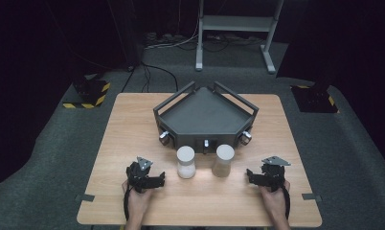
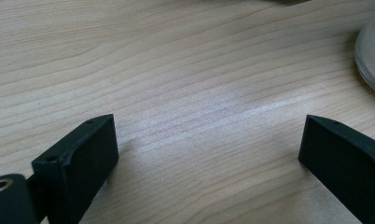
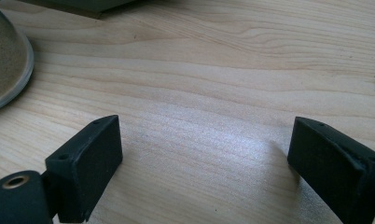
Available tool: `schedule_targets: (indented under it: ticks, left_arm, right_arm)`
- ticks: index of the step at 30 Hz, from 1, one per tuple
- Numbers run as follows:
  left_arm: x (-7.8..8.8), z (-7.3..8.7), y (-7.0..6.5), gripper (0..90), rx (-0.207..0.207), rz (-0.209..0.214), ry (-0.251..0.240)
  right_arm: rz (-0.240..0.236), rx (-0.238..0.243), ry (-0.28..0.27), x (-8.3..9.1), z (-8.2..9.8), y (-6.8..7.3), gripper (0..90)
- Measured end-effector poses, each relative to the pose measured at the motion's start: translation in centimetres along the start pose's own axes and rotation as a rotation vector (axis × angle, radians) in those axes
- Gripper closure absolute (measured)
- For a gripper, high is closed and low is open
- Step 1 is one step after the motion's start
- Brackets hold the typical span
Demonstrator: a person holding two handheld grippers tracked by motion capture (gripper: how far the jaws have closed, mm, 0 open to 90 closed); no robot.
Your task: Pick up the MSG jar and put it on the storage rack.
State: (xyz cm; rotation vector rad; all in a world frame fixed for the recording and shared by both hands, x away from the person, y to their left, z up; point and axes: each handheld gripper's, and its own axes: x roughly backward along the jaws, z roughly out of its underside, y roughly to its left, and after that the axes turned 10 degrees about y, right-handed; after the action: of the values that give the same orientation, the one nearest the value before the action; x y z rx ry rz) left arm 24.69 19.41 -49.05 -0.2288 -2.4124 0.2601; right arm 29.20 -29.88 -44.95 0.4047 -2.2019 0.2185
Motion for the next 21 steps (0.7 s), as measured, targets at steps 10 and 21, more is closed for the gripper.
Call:
schedule_targets:
  ticks: [10, 21]
  left_arm:
    - [0.03, -0.15, 0.08, 2.8, -0.01, 0.008, 0.013]
    - [0.27, 0.03, 0.1, 0.7, -0.034, 0.051, 0.024]
  right_arm:
    - [0.0, -0.001, 0.0, 0.0, 0.0, 0.02, 9.8]
    - [0.001, -0.002, 0.0, 0.01, 0.0, 0.04, 9.8]
